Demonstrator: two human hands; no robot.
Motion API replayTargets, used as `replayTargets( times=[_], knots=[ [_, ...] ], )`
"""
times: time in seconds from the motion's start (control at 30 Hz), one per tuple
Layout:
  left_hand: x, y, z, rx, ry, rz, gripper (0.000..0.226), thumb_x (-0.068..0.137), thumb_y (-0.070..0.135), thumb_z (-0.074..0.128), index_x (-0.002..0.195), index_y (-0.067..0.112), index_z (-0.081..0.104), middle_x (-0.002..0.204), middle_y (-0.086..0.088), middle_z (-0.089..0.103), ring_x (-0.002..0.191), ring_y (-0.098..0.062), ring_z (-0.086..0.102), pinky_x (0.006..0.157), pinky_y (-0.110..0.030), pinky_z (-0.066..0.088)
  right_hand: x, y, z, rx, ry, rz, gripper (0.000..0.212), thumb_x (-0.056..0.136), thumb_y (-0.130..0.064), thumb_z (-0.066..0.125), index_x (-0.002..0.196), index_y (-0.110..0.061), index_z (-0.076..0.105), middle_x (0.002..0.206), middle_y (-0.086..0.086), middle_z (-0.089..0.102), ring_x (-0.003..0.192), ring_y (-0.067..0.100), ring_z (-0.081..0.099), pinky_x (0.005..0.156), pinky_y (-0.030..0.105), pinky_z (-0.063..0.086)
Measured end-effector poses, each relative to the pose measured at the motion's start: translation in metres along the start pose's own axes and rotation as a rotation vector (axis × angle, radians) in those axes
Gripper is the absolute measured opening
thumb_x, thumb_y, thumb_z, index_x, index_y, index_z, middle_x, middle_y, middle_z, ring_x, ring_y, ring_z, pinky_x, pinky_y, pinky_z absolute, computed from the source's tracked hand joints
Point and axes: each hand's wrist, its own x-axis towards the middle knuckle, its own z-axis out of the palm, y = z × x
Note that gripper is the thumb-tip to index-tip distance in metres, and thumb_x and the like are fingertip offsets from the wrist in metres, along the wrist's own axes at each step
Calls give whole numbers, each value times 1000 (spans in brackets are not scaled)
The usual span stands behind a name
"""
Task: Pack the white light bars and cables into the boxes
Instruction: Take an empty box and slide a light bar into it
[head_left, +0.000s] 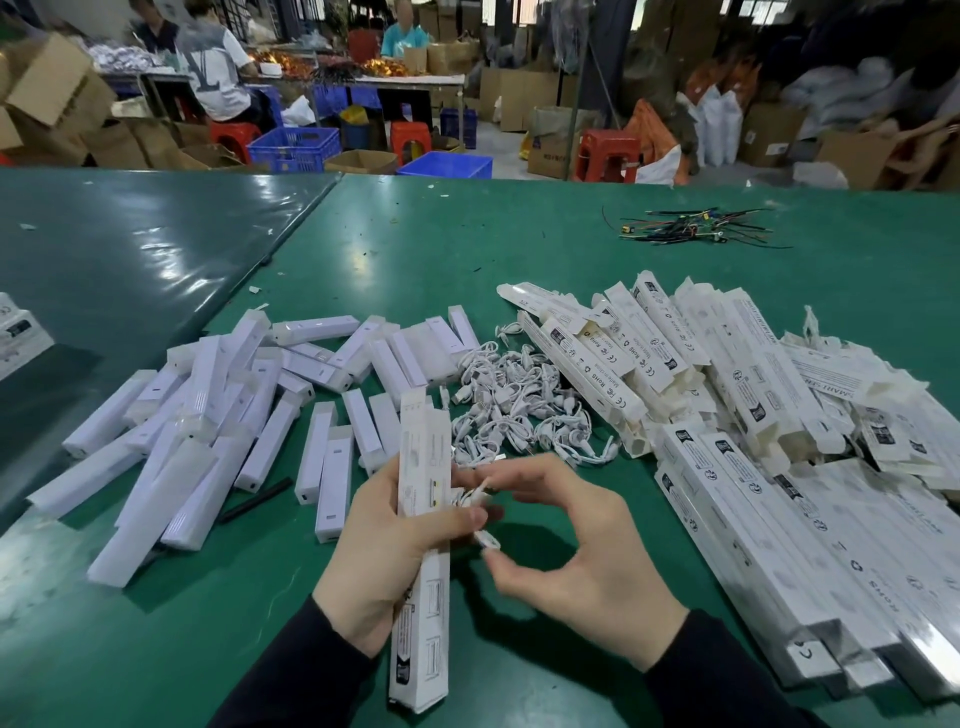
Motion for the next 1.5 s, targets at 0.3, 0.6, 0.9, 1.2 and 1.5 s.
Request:
replayTargets(
  times=[0.3, 0.6, 0.9, 1.2, 1.5],
  knots=[
    [-2, 1, -2, 25, -162, -104, 62, 57, -17, 72, 114, 1, 57, 104, -21, 71, 85, -42, 72, 65, -33, 59, -1, -3, -3, -43, -284, 210, 82, 66, -18, 79, 140, -29, 46, 132, -17, 58, 126, 2, 51, 106, 25, 40],
    [-1, 4, 1, 78, -80, -91, 62, 56, -23, 77, 112, -6, 55, 93, -24, 72, 80, -36, 72, 64, -32, 59, -3, -4, 1, -134, -188, 152, 59, 66, -25, 77, 123, -24, 62, 115, -7, 63, 110, 9, 59, 97, 33, 46],
    [1, -2, -2, 133, -15, -80, 50, 65, -25, 70, 106, 0, 57, 78, -17, 72, 66, -32, 70, 58, -35, 59, -5, -9, 6, -240, -205, 19, 63, 70, -22, 75, 129, -23, 50, 126, -13, 48, 107, 5, 53, 90, 13, 42],
    [3, -5, -5, 171, -17, -122, 46, 65, -24, 72, 102, 0, 58, 67, -13, 65, 60, -30, 65, 50, -32, 55, -3, -6, -1, -331, -212, -26, 72, 74, -32, 82, 138, -15, 54, 119, -4, 59, 106, 9, 59, 93, 26, 48],
    [1, 9, -6, 58, -139, -227, 55, 59, 9, 79, 110, 0, 59, 77, -16, 70, 57, -24, 67, 48, -26, 56, 5, -8, -17, 223, -15, 161, 35, 67, -17, 85, 101, -22, 79, 86, -1, 75, 77, 10, 69, 76, 21, 54]
  ],
)
